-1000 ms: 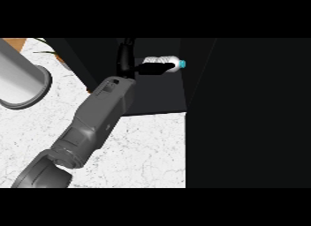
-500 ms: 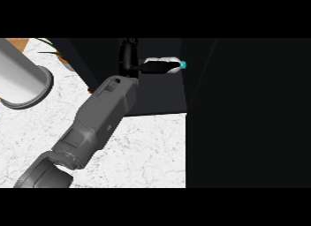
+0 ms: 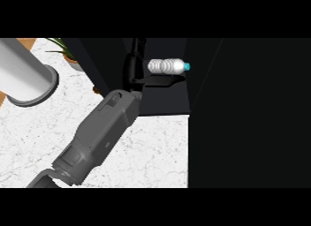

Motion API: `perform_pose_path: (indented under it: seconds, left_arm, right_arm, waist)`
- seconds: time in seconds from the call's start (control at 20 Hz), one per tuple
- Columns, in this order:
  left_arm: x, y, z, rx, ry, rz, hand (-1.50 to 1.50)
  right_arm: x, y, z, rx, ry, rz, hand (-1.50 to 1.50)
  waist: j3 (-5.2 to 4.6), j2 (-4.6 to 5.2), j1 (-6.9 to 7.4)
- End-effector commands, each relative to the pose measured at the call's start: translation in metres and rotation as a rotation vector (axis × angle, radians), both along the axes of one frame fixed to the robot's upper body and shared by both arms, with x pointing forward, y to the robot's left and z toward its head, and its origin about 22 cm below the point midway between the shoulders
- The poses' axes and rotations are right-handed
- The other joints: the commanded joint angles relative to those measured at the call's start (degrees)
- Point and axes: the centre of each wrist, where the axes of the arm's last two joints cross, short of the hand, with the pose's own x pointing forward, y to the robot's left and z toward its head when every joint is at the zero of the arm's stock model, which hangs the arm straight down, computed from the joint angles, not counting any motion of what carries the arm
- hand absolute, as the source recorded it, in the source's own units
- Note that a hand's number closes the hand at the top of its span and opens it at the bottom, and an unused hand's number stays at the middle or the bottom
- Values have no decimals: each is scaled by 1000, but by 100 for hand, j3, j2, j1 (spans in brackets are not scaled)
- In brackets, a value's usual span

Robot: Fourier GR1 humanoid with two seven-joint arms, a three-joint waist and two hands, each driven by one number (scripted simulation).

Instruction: Pick up the bottled water, place it into the cabinet and close the cabinet

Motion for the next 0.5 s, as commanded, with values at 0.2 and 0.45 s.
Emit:
perform_pose_path:
  seconds: [0.2, 0.45]
  left_arm:
    - [-68, -17, -31, -72, 46, -110, -150]
    - [-106, -22, -28, -136, 23, -121, -150]
  right_arm:
    - [-8, 15, 21, -38, -24, -10, -150]
    - [-9, 16, 28, -40, -31, -8, -150]
  waist:
    - [2, -43, 210]
    - [3, -33, 264]
